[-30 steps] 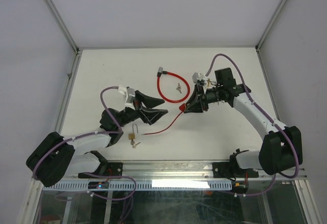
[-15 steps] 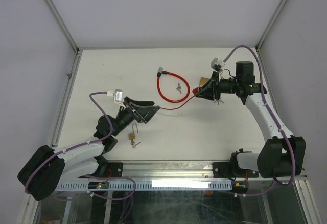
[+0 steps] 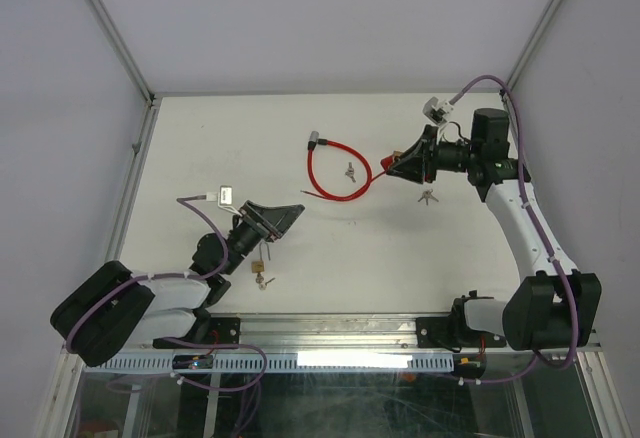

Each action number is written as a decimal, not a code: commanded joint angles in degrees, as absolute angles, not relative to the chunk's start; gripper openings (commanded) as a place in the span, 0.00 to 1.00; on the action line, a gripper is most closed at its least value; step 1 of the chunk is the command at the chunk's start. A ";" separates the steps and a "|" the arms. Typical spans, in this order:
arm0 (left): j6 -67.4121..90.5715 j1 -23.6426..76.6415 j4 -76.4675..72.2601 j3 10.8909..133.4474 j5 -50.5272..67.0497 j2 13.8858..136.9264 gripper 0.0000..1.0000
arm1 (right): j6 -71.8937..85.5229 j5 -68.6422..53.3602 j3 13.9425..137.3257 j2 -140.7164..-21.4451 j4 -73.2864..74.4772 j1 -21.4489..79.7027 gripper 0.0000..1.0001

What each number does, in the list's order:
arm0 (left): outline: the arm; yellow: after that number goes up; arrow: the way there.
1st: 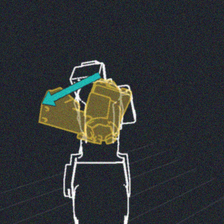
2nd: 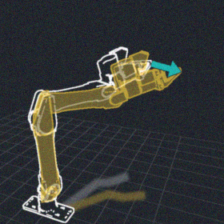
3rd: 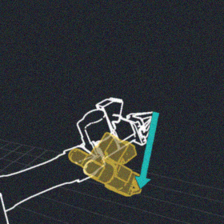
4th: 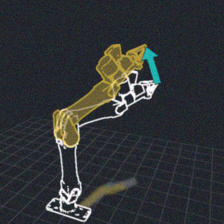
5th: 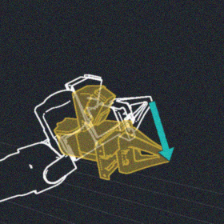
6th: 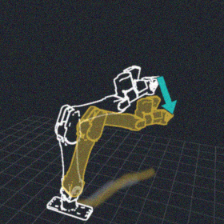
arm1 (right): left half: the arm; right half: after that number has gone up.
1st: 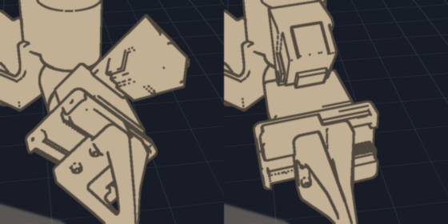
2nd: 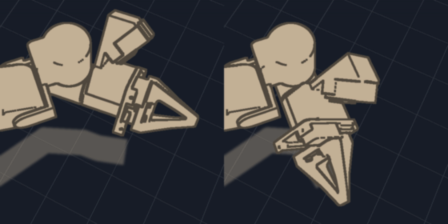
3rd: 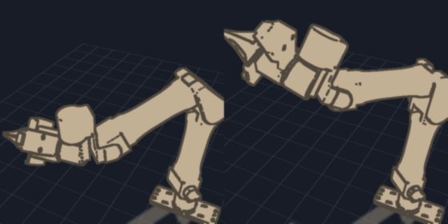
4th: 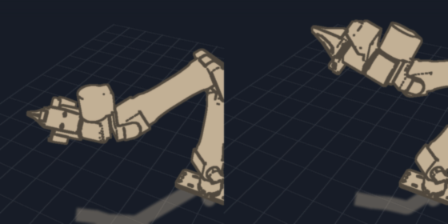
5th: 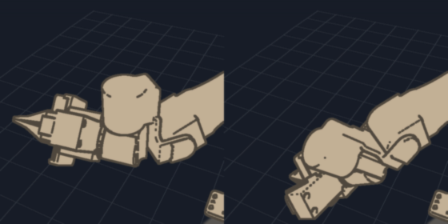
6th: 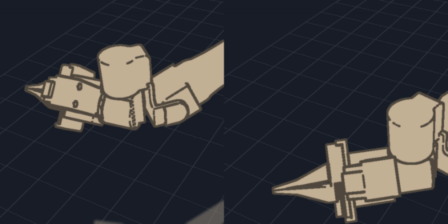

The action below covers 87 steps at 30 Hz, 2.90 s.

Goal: Lock with the key
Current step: Pick up the lock from the center of the board.

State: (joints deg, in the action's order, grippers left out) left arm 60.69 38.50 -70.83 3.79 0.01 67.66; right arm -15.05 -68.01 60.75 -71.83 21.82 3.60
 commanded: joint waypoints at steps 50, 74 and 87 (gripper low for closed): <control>83.58 42.66 -72.02 21.96 -21.45 98.51 0.42 | 8.42 -66.88 51.49 -70.78 -5.17 5.79 0.00; 61.48 41.94 -77.21 23.96 -15.30 96.10 0.00 | -1.56 -66.68 54.01 -71.76 4.49 7.21 0.00; 14.82 43.92 -46.62 30.47 1.07 76.84 0.00 | -10.65 -71.06 56.06 -73.65 10.78 8.72 0.00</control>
